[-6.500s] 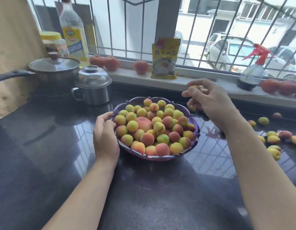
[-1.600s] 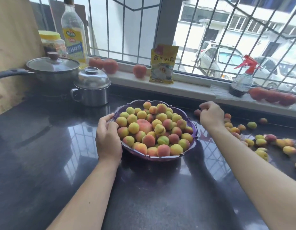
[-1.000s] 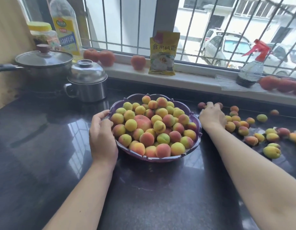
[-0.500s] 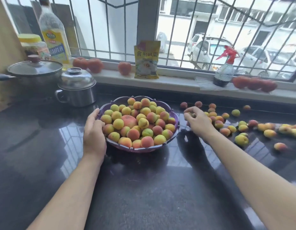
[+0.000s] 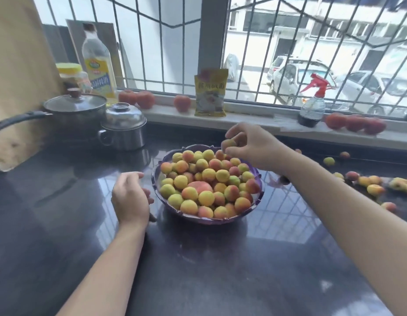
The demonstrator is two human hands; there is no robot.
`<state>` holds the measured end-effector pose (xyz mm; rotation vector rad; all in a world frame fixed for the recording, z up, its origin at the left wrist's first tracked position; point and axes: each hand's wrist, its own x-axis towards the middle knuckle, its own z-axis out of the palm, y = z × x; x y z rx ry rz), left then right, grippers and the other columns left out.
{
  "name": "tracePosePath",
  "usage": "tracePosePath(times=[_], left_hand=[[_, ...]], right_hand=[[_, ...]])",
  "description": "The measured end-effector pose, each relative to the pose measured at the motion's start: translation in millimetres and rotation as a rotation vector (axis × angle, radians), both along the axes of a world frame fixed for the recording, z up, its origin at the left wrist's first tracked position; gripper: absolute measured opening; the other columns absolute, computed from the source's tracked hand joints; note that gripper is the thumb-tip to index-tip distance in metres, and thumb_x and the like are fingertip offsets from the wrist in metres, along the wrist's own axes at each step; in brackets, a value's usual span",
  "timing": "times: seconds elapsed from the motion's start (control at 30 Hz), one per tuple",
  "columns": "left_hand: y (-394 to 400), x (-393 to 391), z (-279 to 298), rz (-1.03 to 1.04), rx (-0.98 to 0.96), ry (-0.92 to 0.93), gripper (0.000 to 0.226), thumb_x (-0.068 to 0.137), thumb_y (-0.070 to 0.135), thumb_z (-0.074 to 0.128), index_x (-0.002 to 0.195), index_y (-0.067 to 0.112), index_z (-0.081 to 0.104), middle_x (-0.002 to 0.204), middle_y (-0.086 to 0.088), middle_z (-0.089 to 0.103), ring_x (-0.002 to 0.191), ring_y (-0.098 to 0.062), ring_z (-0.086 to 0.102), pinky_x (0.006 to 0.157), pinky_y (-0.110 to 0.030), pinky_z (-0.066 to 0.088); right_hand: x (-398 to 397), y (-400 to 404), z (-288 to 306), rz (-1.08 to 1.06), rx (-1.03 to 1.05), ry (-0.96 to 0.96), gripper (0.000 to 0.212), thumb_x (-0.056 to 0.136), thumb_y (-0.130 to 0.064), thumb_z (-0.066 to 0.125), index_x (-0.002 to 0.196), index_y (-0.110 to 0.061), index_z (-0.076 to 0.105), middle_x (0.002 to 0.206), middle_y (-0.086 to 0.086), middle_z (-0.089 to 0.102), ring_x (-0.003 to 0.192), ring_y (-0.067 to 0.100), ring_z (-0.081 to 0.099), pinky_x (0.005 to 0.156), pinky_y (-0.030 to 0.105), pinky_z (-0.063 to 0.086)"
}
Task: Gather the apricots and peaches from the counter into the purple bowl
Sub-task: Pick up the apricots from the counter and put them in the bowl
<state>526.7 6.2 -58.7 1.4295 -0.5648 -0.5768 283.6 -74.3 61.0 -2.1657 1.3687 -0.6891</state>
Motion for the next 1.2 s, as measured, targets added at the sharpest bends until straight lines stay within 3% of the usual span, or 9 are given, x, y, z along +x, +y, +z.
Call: tracePosePath(times=[0.1, 0.27, 0.4, 0.57, 0.73, 0.83, 1.0, 1.1, 1.2], left_hand=[[-3, 0, -2, -0.103, -0.046, -0.012, 0.03, 0.086, 0.036, 0.044, 0.096, 0.022, 0.069, 0.083, -0.006, 0.068, 0.064, -0.013, 0.067, 0.067, -0.04, 0.053], [-9, 4, -15, -0.222, -0.069, -0.059, 0.042, 0.082, 0.05, 0.048, 0.112, 0.034, 0.074, 0.116, 0.001, 0.076, 0.114, -0.031, 0.071, 0.102, -0.061, 0.055], [-8, 2, -11, -0.249, -0.096, -0.035, 0.038, 0.083, 0.047, 0.051, 0.112, 0.038, 0.074, 0.121, 0.003, 0.076, 0.119, -0.025, 0.07, 0.106, -0.059, 0.053], [-11, -4, -5, -0.323, -0.104, 0.047, 0.039, 0.086, 0.038, 0.053, 0.121, 0.031, 0.068, 0.129, 0.003, 0.072, 0.125, -0.016, 0.067, 0.115, -0.048, 0.049], [-12, -2, -10, -0.378, -0.097, 0.095, 0.049, 0.078, 0.053, 0.059, 0.122, 0.037, 0.07, 0.13, 0.006, 0.074, 0.126, -0.016, 0.068, 0.116, -0.051, 0.048], [-14, -2, -10, -0.383, -0.1, 0.087, 0.047, 0.083, 0.048, 0.059, 0.126, 0.033, 0.07, 0.129, 0.005, 0.075, 0.122, -0.014, 0.07, 0.115, -0.05, 0.049], [-23, 0, -20, -0.424, -0.085, 0.037, 0.041, 0.086, 0.048, 0.053, 0.117, 0.035, 0.078, 0.121, 0.005, 0.078, 0.121, -0.021, 0.07, 0.113, -0.057, 0.048], [-28, -1, -23, -0.405, -0.097, 0.012, 0.033, 0.088, 0.037, 0.048, 0.093, 0.041, 0.081, 0.106, 0.004, 0.08, 0.112, -0.026, 0.07, 0.11, -0.059, 0.049], [-32, -1, -26, -0.364, -0.138, 0.033, 0.033, 0.087, 0.034, 0.05, 0.092, 0.04, 0.083, 0.104, 0.004, 0.081, 0.113, -0.029, 0.07, 0.111, -0.059, 0.049]], right_hand=[[27, 7, -13, 0.136, -0.115, 0.19, 0.03, 0.091, -0.031, 0.072, 0.119, -0.028, 0.063, 0.105, -0.01, 0.068, 0.095, 0.01, 0.064, 0.085, 0.034, 0.058], [59, 3, -34, 0.277, -0.348, 0.505, 0.03, 0.096, -0.035, 0.064, 0.125, -0.029, 0.064, 0.106, -0.008, 0.064, 0.101, 0.016, 0.049, 0.087, 0.038, 0.047], [65, -1, -37, 0.311, -0.382, 0.686, 0.032, 0.099, -0.036, 0.058, 0.131, -0.035, 0.064, 0.113, -0.006, 0.061, 0.103, 0.019, 0.046, 0.089, 0.043, 0.049], [72, 1, -28, 0.361, -0.507, 0.787, 0.028, 0.096, -0.012, 0.052, 0.113, -0.029, 0.068, 0.098, -0.009, 0.048, 0.094, 0.018, 0.04, 0.077, 0.037, 0.043], [72, -4, -32, 0.33, -0.464, 0.714, 0.029, 0.096, -0.013, 0.054, 0.111, -0.029, 0.072, 0.106, -0.008, 0.06, 0.097, 0.018, 0.046, 0.081, 0.038, 0.047], [58, -9, -27, 0.25, -0.365, 0.373, 0.024, 0.1, -0.016, 0.058, 0.114, -0.027, 0.074, 0.11, -0.006, 0.064, 0.102, 0.013, 0.053, 0.088, 0.031, 0.047], [-10, -51, -46, -0.248, -0.388, -0.023, 0.033, 0.097, 0.001, 0.049, 0.11, -0.013, 0.075, 0.11, 0.003, 0.073, 0.102, 0.018, 0.067, 0.098, 0.036, 0.053], [-55, -79, -93, -0.498, -0.252, 0.0, 0.036, 0.092, 0.003, 0.047, 0.113, -0.012, 0.072, 0.118, 0.012, 0.067, 0.112, 0.03, 0.063, 0.102, 0.039, 0.049], [-68, -96, -141, -0.492, -0.154, 0.151, 0.037, 0.097, 0.0, 0.05, 0.132, -0.008, 0.061, 0.135, 0.02, 0.052, 0.126, 0.036, 0.05, 0.108, 0.041, 0.039]])
